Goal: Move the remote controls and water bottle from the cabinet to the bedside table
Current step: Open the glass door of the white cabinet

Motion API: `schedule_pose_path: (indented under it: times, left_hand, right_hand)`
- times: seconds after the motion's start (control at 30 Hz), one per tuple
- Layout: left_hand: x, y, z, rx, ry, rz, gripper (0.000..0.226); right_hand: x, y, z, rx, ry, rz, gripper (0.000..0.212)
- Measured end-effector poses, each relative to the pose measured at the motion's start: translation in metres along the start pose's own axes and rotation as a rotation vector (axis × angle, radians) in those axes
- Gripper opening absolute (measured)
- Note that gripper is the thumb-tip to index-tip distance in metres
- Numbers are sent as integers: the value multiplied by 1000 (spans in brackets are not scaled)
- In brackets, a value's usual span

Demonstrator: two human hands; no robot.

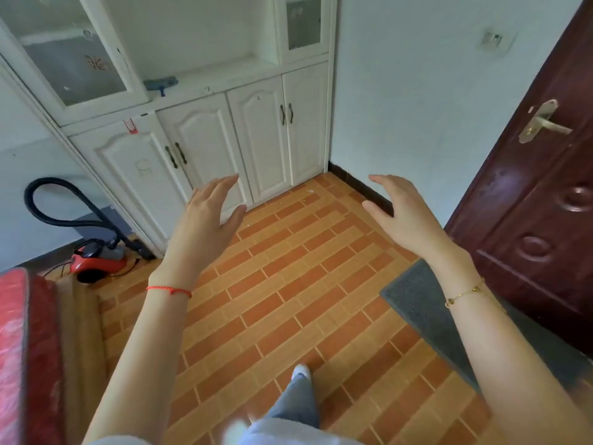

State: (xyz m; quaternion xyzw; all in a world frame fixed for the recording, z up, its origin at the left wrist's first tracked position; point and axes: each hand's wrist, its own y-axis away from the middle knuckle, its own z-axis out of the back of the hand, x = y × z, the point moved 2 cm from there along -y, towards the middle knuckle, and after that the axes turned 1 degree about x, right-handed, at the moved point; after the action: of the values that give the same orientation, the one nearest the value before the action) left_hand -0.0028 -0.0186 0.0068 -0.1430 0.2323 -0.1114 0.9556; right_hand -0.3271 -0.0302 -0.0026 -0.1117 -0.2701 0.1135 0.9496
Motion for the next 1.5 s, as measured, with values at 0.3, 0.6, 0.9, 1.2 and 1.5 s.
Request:
schedule_pose_path:
  times: [0.3, 0.6, 0.9, 1.2, 1.5]
  left_hand:
    - [34, -87, -42, 8, 17, 34, 55]
    - [71, -229, -68, 2, -15, 32, 55]
    - [94, -353, -107, 75, -11, -6, 54]
    - [125, -473, -165, 93, 2, 5, 54]
    - [141, -633, -208, 50, 1, 79, 55]
  right_hand:
    - [-39, -93, -33, 20, 8, -45, 54]
    - [-70, -241, -49, 7, -25, -76, 52]
    - [-113, -349, -70, 18, -40, -119, 52]
    - [-176, -466, -100, 22, -53, -129, 51]
    - [-245, -644, -106, 48, -72, -56, 51]
